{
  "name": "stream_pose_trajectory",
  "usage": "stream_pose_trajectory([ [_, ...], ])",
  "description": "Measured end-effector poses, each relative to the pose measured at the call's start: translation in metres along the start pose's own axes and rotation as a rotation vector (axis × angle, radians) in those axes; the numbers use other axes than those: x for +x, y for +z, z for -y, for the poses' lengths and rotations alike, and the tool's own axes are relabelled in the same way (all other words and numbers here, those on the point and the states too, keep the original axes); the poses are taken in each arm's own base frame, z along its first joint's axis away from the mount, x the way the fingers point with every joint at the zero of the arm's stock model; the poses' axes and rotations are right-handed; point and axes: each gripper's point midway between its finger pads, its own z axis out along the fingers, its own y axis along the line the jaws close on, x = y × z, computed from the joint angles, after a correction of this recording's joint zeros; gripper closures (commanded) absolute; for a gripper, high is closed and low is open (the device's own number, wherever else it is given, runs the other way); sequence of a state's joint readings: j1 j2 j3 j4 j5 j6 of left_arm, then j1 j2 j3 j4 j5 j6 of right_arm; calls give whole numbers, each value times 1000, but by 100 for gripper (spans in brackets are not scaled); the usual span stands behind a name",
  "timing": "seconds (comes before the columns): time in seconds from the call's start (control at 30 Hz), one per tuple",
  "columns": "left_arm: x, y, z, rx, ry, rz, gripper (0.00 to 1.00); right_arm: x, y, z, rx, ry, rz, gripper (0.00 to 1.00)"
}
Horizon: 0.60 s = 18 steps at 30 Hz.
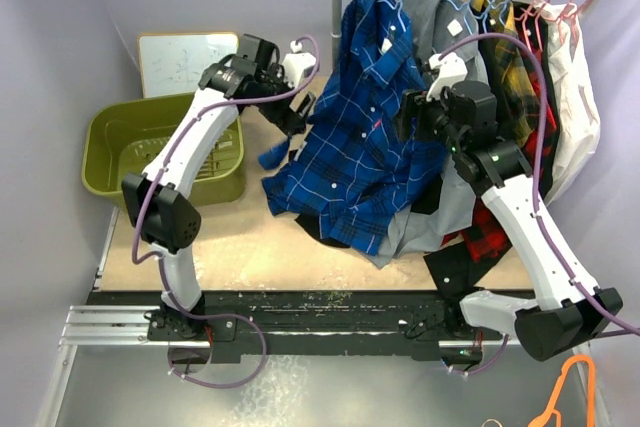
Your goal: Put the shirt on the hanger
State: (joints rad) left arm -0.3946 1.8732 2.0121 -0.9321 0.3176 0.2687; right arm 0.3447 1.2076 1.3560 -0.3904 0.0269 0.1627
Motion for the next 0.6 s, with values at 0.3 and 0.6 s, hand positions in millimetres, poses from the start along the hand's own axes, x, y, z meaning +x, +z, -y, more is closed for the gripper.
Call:
stream_pose_trajectory([
  [0.3,51,1,9,0,-73,-180,1,-15,-21,9,57,41,66,0],
  [0.6,-11,-156,5,-345,-5,274,1,-51,-65,14,83,84,224,0],
])
